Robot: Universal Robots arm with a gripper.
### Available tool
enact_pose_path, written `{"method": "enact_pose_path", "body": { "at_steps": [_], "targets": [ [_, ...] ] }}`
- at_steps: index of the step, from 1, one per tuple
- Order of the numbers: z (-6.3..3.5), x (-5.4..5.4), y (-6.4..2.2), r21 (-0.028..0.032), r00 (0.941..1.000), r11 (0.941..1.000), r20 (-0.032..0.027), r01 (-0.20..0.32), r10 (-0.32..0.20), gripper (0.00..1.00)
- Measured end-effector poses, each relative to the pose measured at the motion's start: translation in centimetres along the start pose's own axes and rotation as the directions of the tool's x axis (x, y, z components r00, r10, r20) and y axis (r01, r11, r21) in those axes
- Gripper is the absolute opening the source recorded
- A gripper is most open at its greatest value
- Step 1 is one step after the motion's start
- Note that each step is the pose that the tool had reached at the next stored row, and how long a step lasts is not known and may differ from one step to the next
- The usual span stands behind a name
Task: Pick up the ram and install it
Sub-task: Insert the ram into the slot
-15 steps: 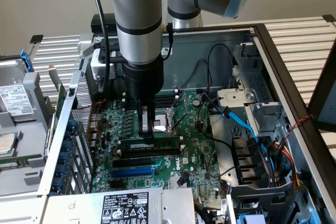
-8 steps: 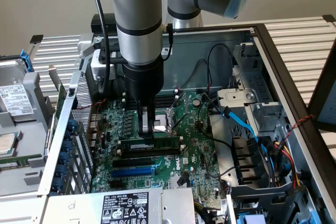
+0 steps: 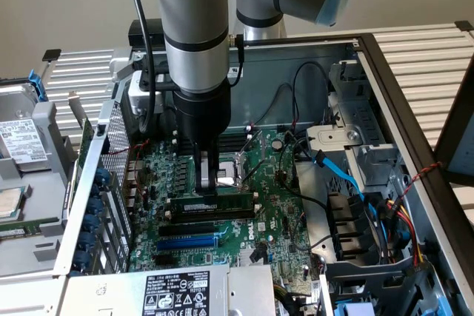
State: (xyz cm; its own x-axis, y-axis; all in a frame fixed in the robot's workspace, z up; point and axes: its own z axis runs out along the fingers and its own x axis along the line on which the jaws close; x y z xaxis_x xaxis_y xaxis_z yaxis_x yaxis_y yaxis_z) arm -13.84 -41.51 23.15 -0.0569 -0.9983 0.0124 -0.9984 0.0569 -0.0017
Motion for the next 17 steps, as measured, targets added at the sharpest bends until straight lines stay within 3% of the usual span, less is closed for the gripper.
{"method": "enact_pose_path", "body": {
  "at_steps": [11, 14, 15, 17],
  "targets": [
    [0.00, 0.00, 0.00, 0.0000, 1.0000, 1.0000, 0.0000, 0.000, 0.000, 0.12],
    [0.00, 0.00, 0.00, 0.0000, 1.0000, 1.0000, 0.0000, 0.000, 0.000, 0.19],
    [0.00, 0.00, 0.00, 0.0000, 1.0000, 1.0000, 0.0001, 0.000, 0.000, 0.26],
    [0.00, 0.00, 0.00, 0.0000, 1.0000, 1.0000, 0.0000, 0.000, 0.000, 0.26]
  ]
}}
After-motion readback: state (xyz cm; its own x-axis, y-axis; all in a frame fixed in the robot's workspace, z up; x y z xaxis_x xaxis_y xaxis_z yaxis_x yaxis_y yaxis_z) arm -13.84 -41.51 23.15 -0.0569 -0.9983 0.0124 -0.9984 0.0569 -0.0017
